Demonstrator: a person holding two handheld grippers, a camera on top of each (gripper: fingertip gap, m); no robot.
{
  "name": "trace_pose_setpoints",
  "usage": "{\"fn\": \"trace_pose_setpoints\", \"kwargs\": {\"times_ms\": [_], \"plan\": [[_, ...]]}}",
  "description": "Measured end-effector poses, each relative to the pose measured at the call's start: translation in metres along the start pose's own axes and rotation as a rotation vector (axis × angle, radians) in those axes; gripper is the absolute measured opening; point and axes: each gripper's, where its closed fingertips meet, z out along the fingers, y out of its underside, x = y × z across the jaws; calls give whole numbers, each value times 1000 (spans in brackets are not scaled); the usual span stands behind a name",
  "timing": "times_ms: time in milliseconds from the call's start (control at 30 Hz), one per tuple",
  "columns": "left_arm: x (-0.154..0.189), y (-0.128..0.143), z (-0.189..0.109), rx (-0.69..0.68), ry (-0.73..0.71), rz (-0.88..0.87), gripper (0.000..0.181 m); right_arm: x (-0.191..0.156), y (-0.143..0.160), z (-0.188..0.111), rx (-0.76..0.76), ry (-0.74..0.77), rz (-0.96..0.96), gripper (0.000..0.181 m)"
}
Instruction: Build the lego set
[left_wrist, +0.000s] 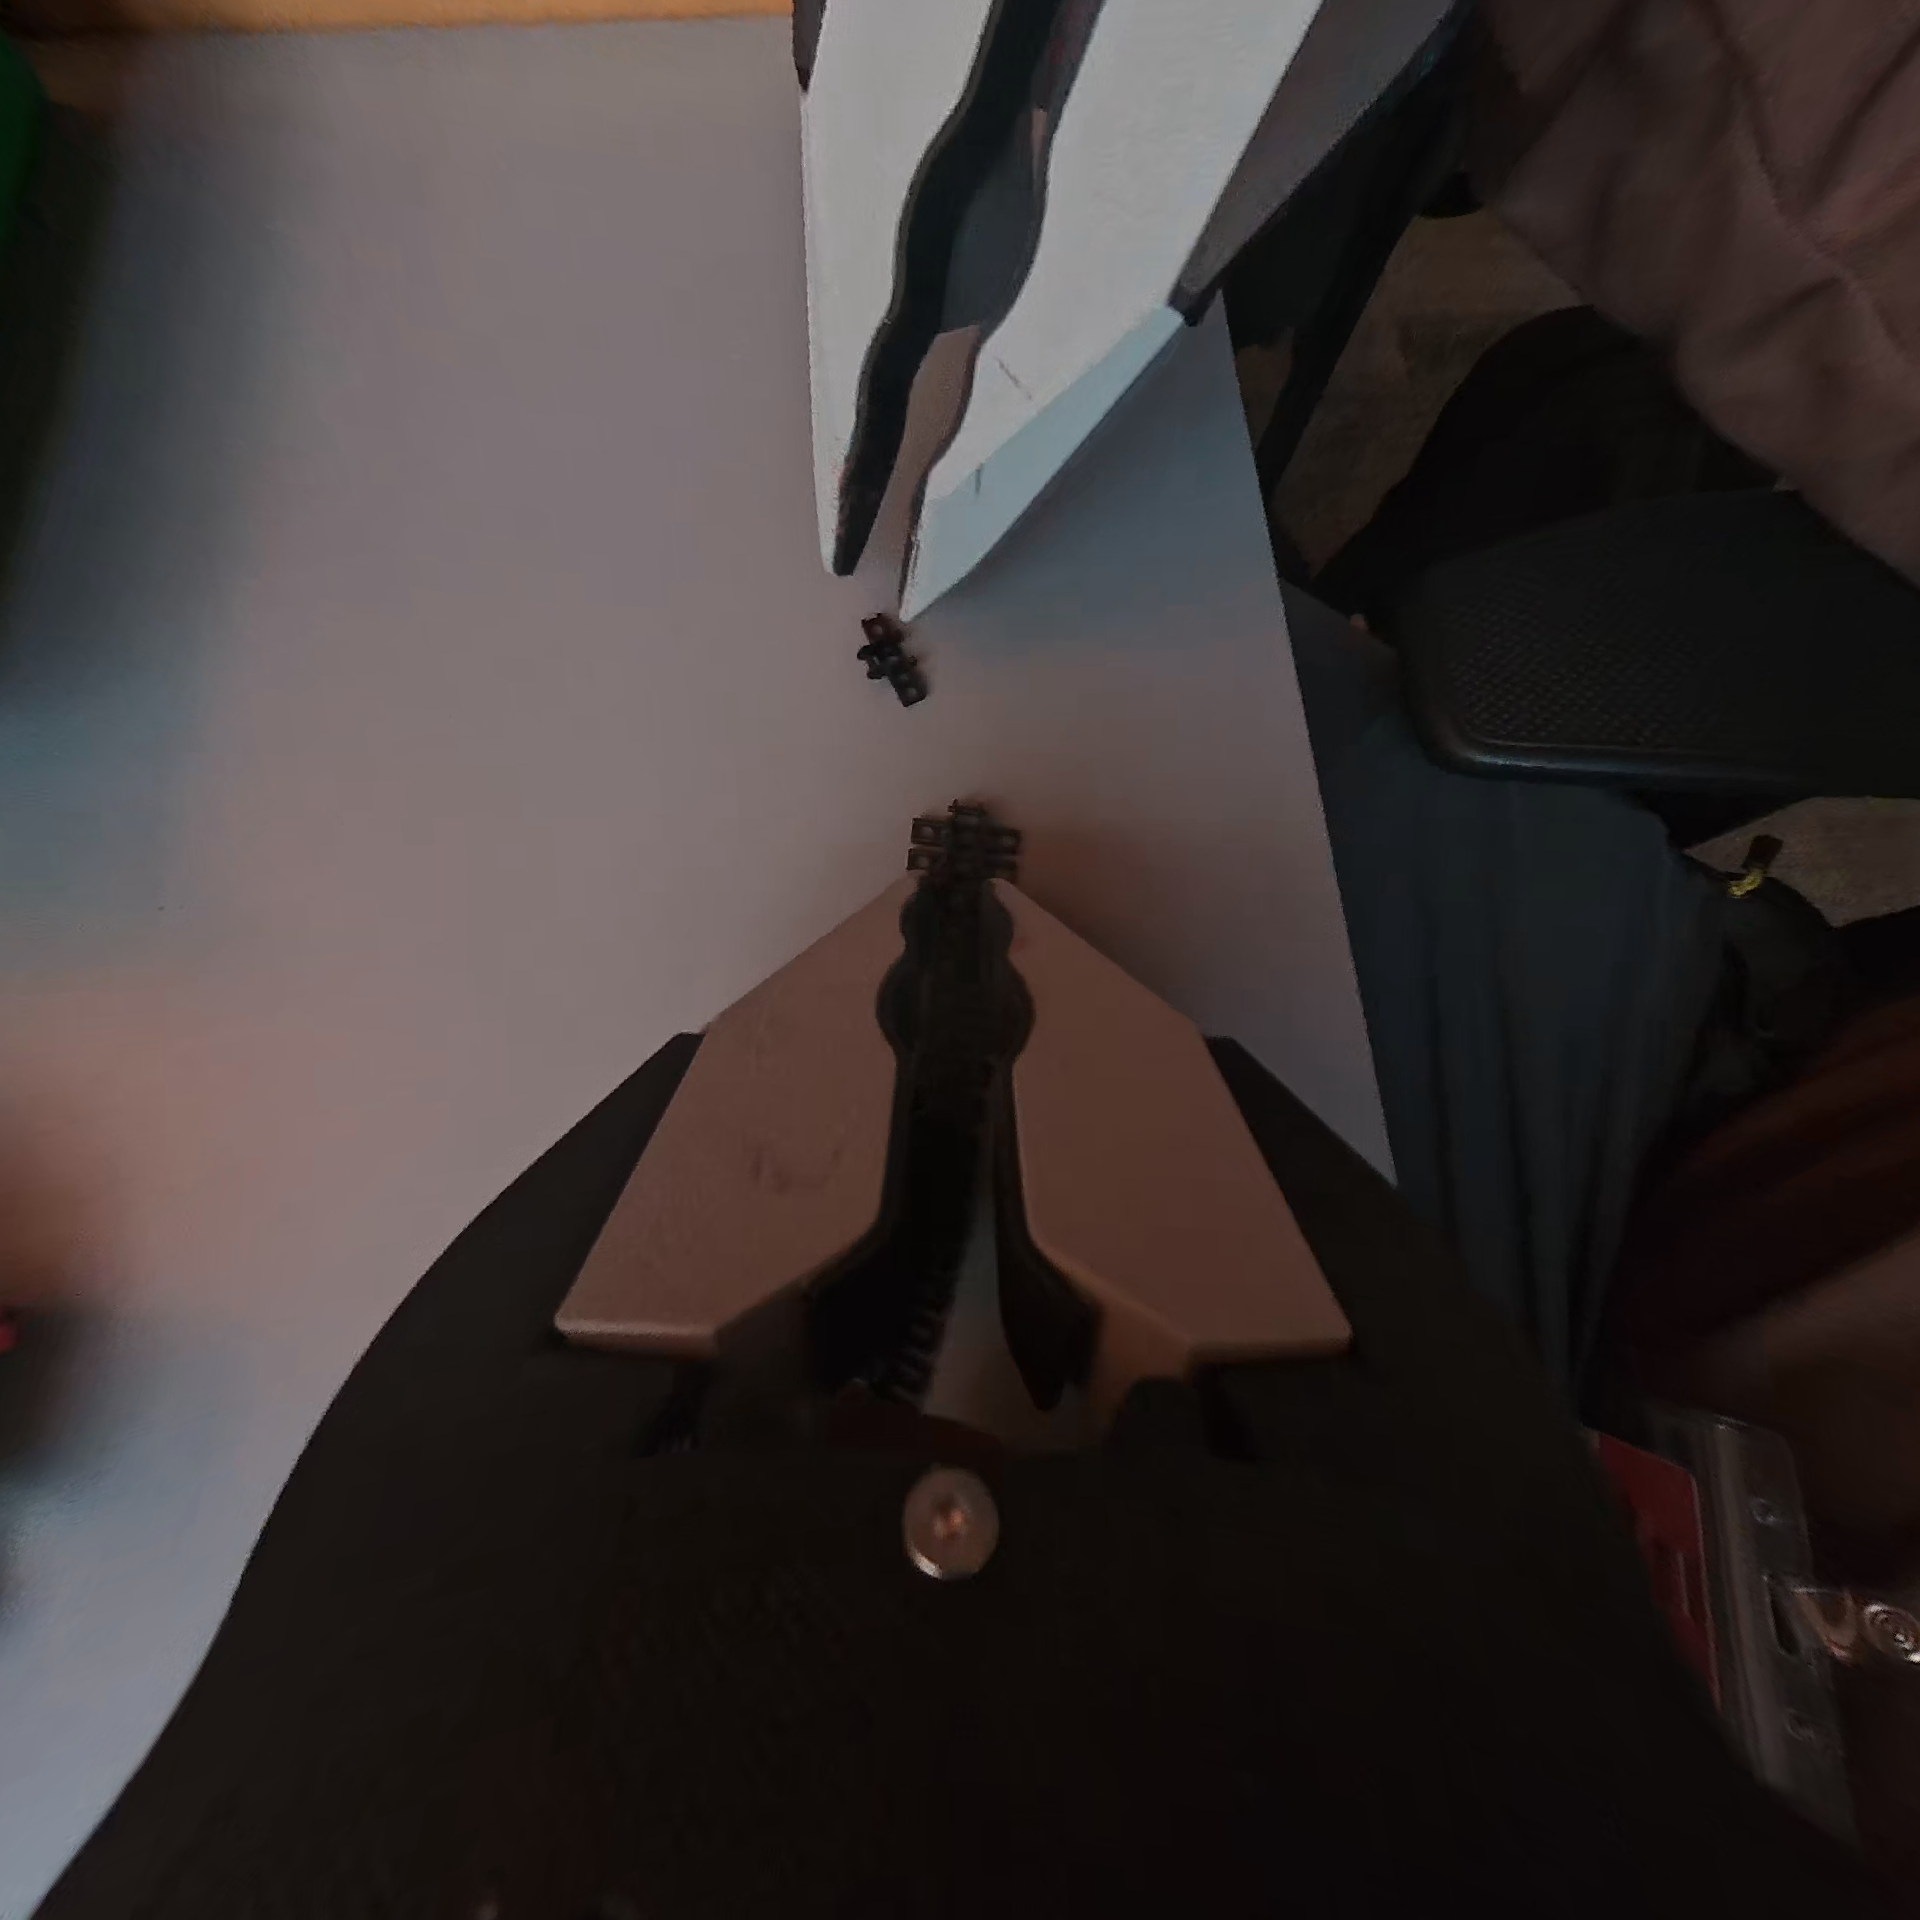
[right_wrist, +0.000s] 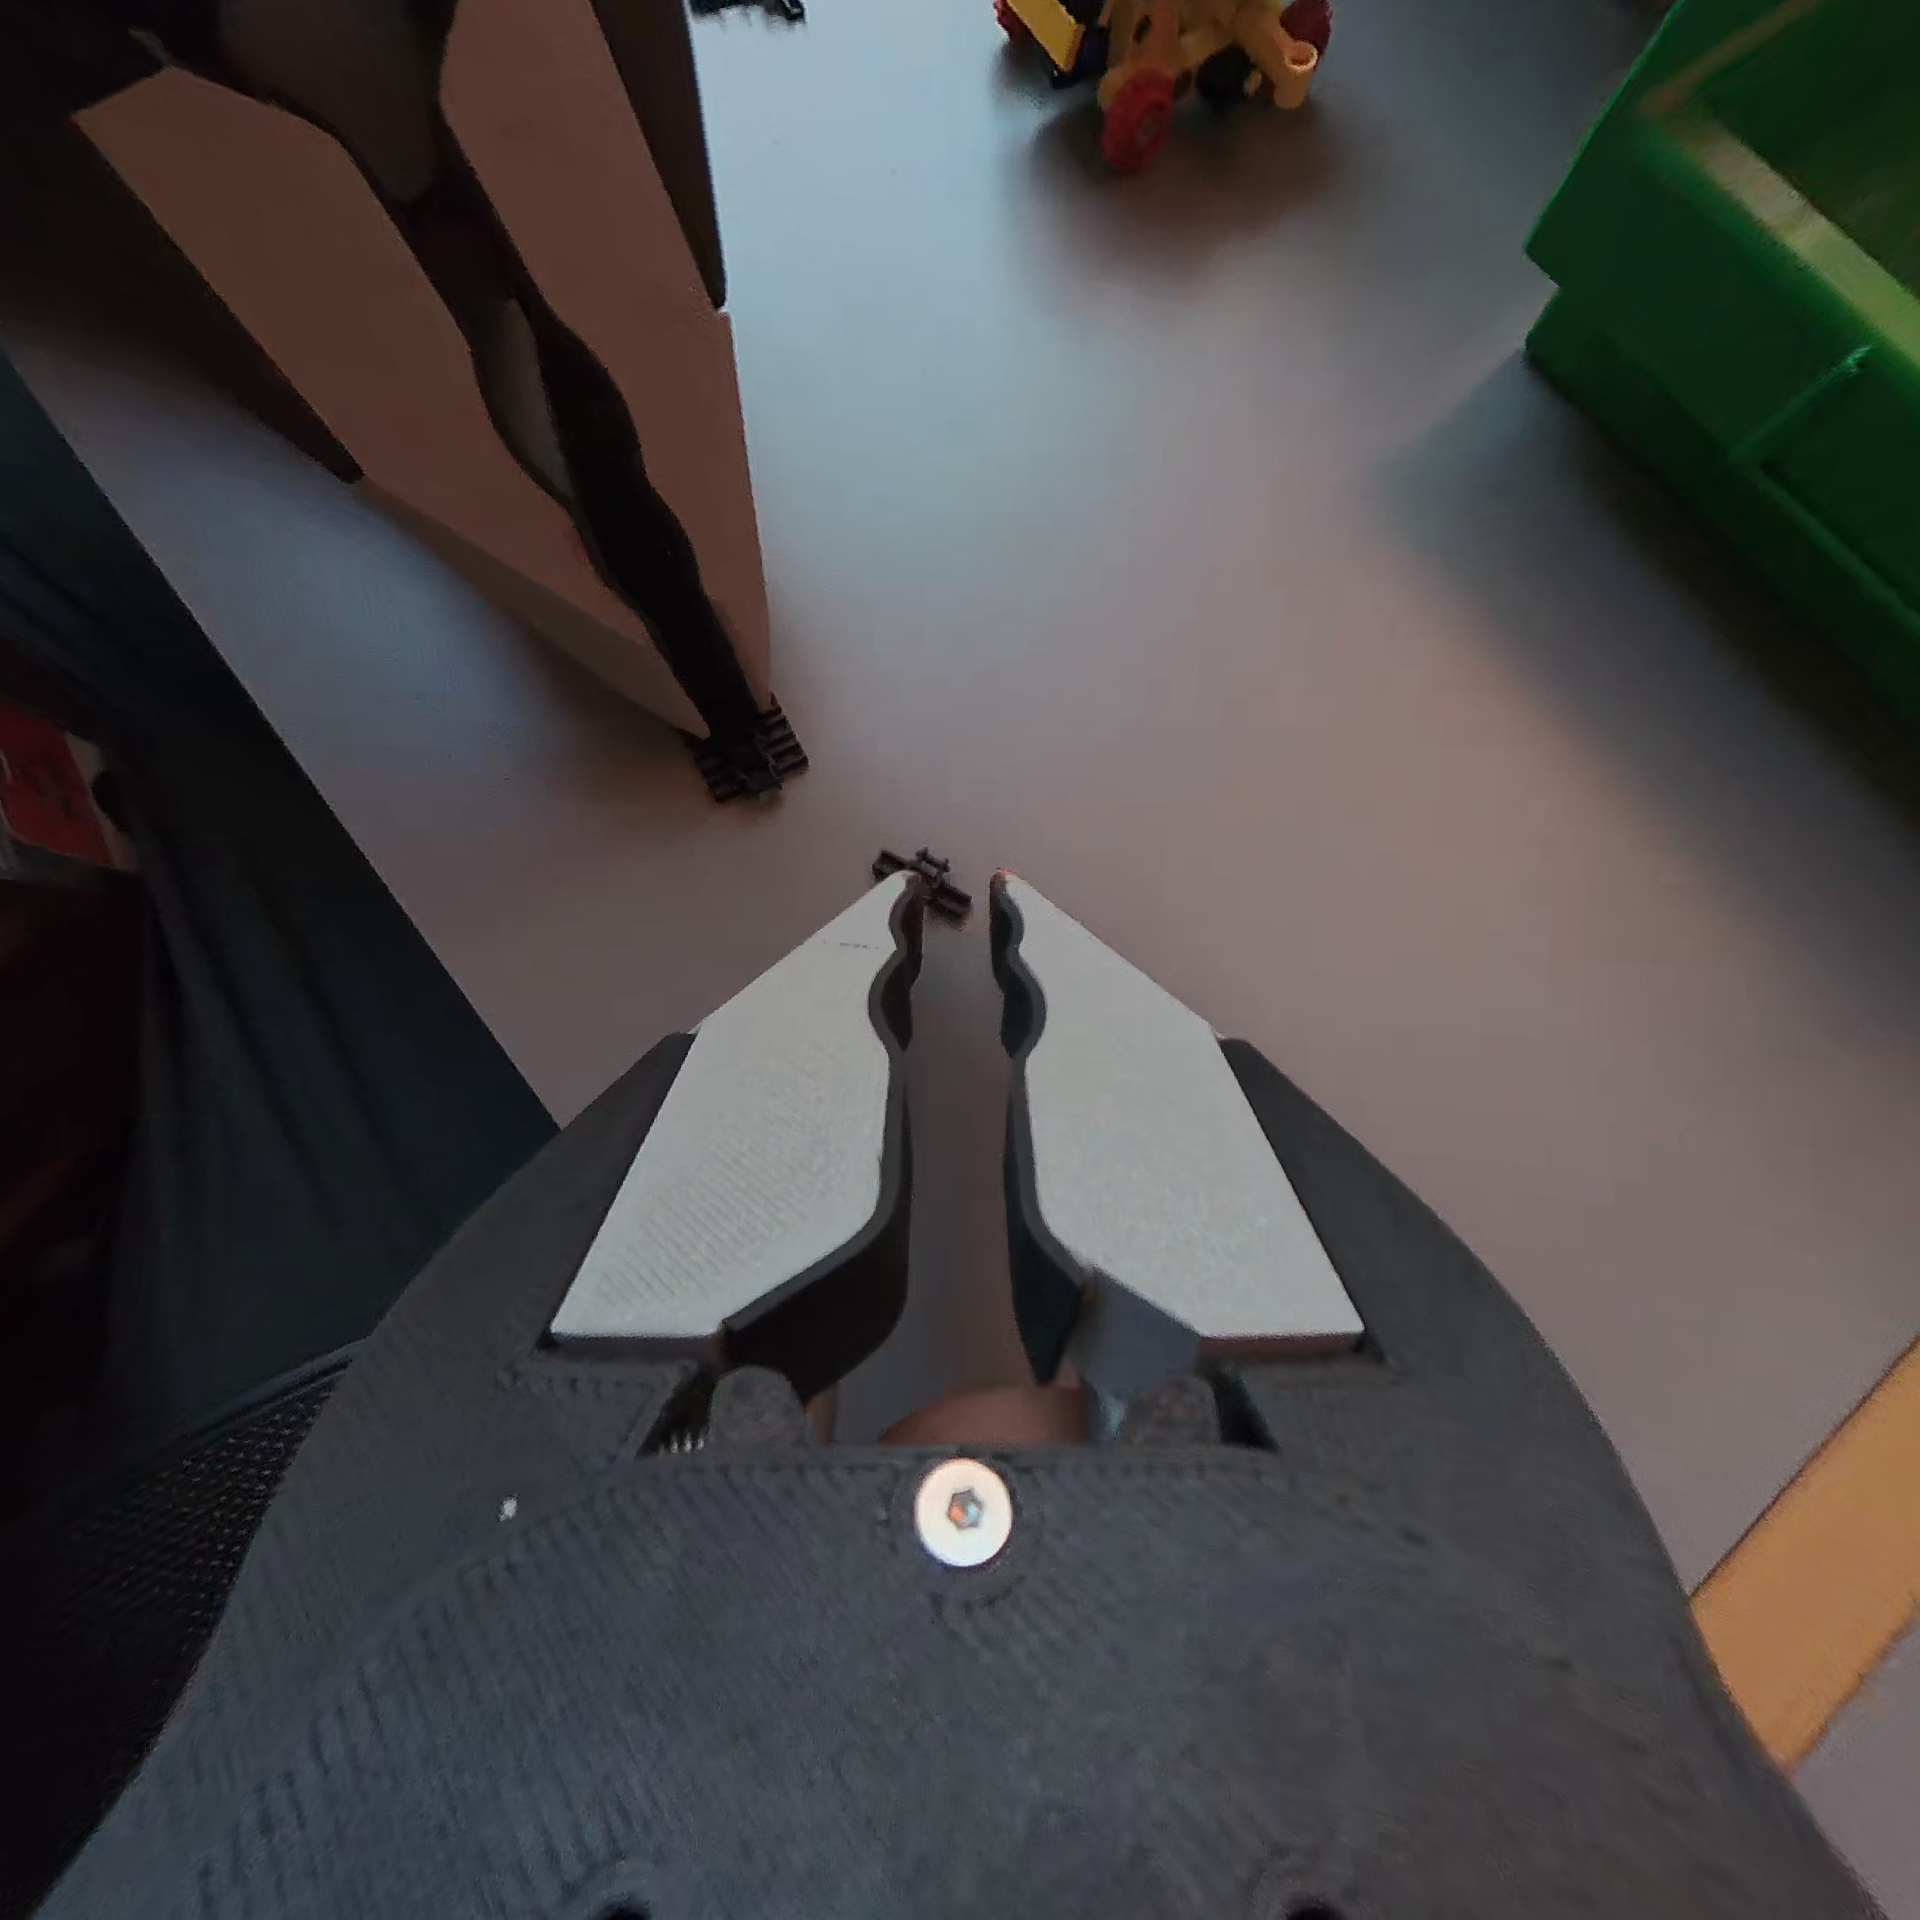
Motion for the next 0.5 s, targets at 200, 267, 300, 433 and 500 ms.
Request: {"fn": "trace_pose_setpoints", "kwargs": {"times_ms": [200,267,300,433,500], "plan": [[-5,0,0,11,-43,-8,5,-8,6,6,8,-52,-33,11],[-5,0,0,12,-48,-7,5,-10,9,3,15,-77,-12,9],[-6,0,0,12,-53,-8,5,-11,12,1,5,-93,0,10],[-7,1,-2,9,-64,-7,5,-12,16,-11,-6,-71,-37,11],[-7,0,-2,14,-63,-10,5,-9,13,-13,16,-52,-36,11]]}}
